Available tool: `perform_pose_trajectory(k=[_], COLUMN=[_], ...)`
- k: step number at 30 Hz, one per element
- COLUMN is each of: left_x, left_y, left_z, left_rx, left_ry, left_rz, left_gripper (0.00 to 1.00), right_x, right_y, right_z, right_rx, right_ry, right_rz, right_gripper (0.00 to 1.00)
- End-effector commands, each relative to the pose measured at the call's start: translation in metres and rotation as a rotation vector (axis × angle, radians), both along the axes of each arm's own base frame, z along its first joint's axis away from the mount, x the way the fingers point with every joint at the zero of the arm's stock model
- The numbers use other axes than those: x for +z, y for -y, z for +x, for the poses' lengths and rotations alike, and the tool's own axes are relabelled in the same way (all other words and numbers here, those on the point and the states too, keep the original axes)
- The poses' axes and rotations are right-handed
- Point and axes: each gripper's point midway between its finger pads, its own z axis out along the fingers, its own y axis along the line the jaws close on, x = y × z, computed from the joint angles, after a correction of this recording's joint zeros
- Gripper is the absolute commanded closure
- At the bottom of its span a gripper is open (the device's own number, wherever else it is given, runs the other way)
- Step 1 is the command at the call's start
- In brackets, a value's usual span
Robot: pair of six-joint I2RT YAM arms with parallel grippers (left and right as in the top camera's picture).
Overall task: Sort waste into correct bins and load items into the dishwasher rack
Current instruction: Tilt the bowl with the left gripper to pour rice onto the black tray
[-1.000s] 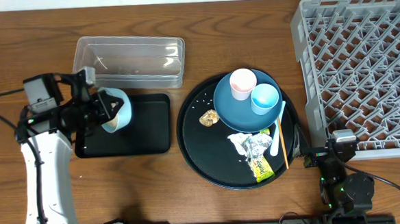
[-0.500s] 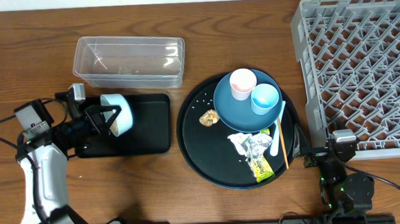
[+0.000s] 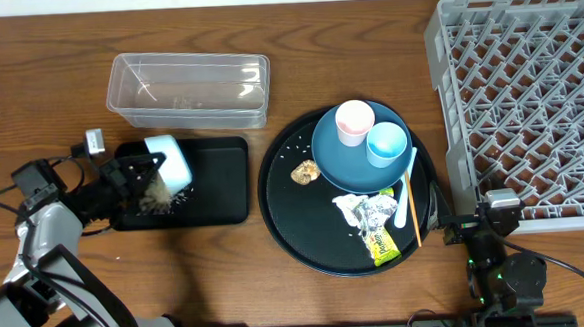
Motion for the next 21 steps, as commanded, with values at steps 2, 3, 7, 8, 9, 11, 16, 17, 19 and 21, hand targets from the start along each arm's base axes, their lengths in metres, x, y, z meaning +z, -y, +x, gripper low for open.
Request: perform_pose_trajectory(k=[2,3,7,8,9,11,16,17,19,21], left_x=[0.0179,0.0179,0.0176,0.0175,0.0175,0.0172,0.0162,0.0161,0.0160,0.0160], left_y=[0.0001,-0.0004,0.0001,0.0003,0.0004,0.0010,0.0031,0.0035,0.0035,0.0032], left_z=[-0.0048,-0.0049,-0.0056,-0.0058,-0.0059,-0.0066,-0.0093,-0.0098,-0.0099,-0.0098], left_rx=[-0.024,-0.023,-0.022,-0.022,-0.022,-0.021,-0.019,-0.019,-0.019,-0.021], left_ry=[0.092,0.092,0.081,0.078,0.077,0.069,0.037,0.031,0.034,0.055], left_rz=[-0.073,-0.074,-0.082,-0.085,-0.086,-0.092,-0.116,-0.121,-0.118,-0.102], left_gripper=[0.94,0.94,0.94,0.94,0.94,0.94,0.94,0.94,0.94,0.94], right_x=[-0.0021,-0.0022,-0.0022,-0.0021,-0.0021,-0.0022,-0.0021,-0.0021,-0.0021,-0.0022], right_y=[0.0030,0.0030,0.0030,0.0030,0.0030,0.0030,0.0030,0.0030,0.0030,0.0030], right_z=[0.0003,0.0003,0.0003,0.0003,0.0003,0.0003,0.0003,0.0003,0.0003,0.0003], right_rx=[-0.013,-0.013,-0.013,-0.013,-0.014,-0.013,-0.014,-0.013,-0.013,-0.014], right_ry=[-0.004,-0.004,-0.004,-0.004,-0.004,-0.004,-0.004,-0.004,-0.004,-0.004], right_rz=[-0.012,-0.012,-0.012,-0.012,-0.011,-0.012,-0.011,-0.012,-0.012,-0.011], right_gripper=[0.01,0.01,0.01,0.01,0.01,0.01,0.01,0.01,0.01,0.01])
